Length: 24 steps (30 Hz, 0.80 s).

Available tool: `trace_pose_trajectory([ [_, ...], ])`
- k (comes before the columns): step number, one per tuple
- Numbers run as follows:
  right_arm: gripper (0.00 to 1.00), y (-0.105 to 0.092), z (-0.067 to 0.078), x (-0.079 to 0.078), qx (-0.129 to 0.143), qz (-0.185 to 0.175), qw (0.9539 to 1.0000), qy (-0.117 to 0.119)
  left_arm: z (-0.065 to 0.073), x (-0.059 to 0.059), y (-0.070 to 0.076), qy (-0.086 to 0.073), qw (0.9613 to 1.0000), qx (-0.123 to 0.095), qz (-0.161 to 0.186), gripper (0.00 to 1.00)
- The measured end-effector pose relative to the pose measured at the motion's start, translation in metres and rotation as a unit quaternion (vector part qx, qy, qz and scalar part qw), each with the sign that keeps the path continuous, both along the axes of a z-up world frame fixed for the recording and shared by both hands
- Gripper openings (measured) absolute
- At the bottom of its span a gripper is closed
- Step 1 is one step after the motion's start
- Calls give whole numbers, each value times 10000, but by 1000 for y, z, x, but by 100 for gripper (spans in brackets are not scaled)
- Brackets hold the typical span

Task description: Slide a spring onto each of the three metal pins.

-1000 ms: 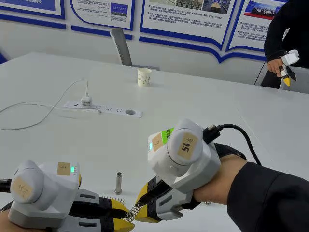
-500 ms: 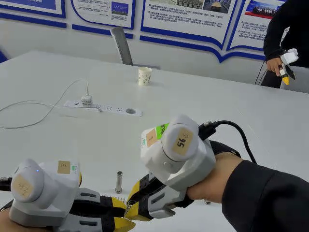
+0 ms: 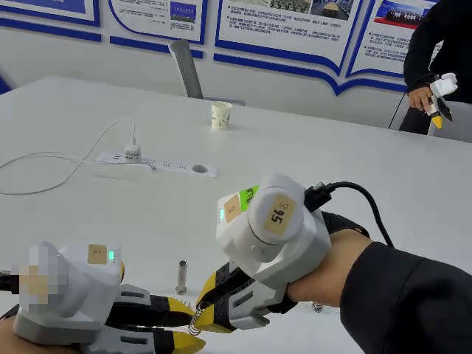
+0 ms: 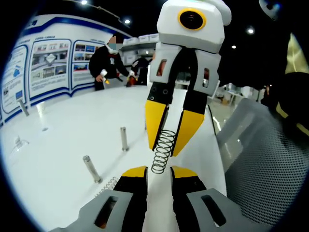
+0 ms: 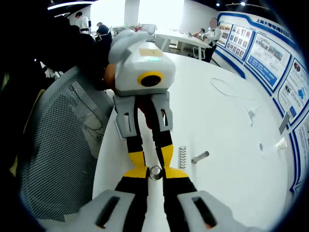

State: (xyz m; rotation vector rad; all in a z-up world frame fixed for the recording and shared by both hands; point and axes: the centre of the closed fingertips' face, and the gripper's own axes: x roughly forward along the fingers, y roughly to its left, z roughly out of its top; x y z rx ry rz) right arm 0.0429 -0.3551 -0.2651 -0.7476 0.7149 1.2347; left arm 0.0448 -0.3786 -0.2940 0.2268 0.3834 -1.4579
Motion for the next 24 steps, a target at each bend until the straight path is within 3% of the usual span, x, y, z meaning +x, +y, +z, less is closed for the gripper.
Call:
trace_pose_trajectory([
  [24, 12, -21, 3, 7, -94, -223, 9997, -14, -7, 16, 12, 138, 9988, 174, 438, 43],
])
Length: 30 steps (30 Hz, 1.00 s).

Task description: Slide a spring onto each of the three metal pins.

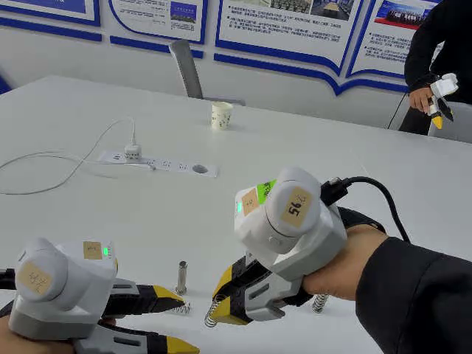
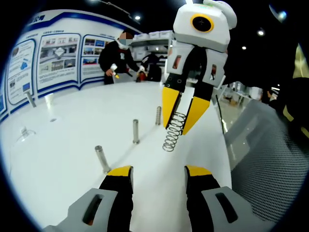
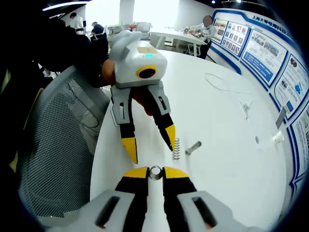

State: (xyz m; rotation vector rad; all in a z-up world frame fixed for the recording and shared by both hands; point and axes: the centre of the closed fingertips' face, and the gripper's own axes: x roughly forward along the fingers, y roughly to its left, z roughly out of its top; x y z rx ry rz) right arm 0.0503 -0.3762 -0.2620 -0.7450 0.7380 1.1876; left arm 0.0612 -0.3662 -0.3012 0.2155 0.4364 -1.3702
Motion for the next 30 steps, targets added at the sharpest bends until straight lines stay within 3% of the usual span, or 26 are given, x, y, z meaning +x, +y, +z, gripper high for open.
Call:
trace_pose_trajectory([
  [30, 12, -33, 2, 11, -120, -387, 9992, 13, 0, 15, 11, 150, 9987, -43, 485, 56],
])
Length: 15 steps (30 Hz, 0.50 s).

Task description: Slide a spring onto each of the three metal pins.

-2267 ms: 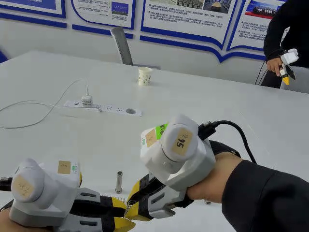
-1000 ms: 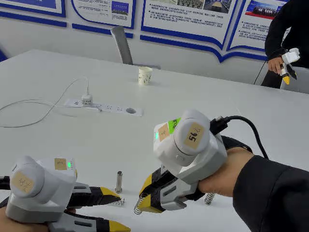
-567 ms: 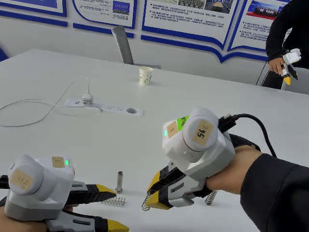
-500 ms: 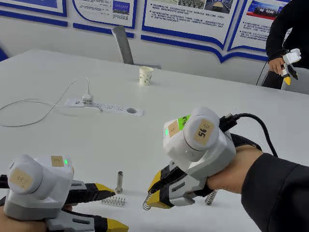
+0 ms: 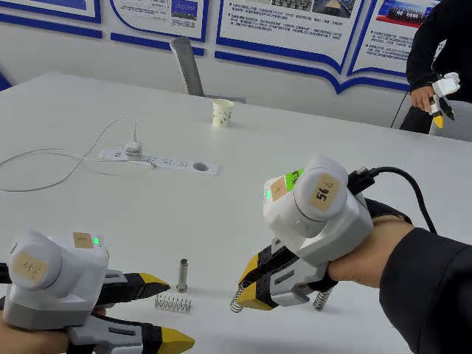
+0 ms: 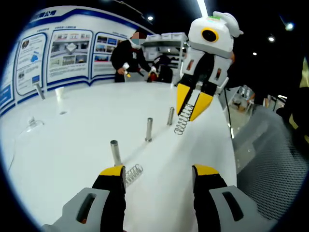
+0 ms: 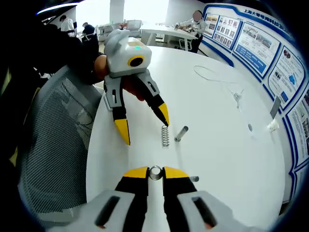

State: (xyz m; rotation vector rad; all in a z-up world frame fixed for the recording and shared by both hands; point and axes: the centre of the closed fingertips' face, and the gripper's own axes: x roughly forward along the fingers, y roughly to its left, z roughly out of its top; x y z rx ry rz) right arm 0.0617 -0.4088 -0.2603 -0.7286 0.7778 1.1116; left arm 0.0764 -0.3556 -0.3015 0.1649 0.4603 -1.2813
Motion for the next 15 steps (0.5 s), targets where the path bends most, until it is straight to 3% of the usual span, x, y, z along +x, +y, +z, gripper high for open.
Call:
trace_pose_trajectory([
  [15, 12, -23, 1, 12, -77, -230, 9997, -22, -2, 1, 1, 34, 10000, 11, 61, 58],
])
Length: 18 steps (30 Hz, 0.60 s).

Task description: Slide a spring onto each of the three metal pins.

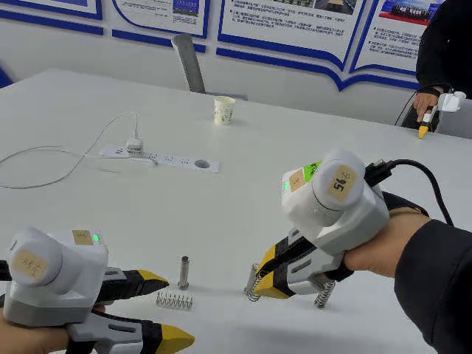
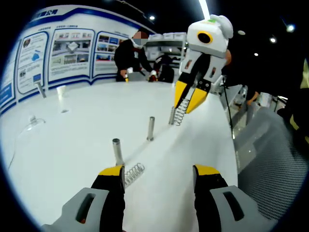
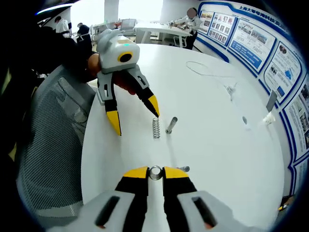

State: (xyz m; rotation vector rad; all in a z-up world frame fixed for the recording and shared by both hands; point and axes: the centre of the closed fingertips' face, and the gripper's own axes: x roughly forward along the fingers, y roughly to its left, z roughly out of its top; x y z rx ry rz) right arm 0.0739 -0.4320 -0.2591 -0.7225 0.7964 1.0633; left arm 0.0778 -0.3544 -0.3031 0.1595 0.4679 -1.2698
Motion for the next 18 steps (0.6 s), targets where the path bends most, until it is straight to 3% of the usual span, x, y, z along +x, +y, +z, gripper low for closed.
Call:
trace_pose_trajectory([
  [18, 12, -13, 8, 20, -58, -171, 9998, -111, -1, 2, 3, 12, 10000, 25, 72, 59],
])
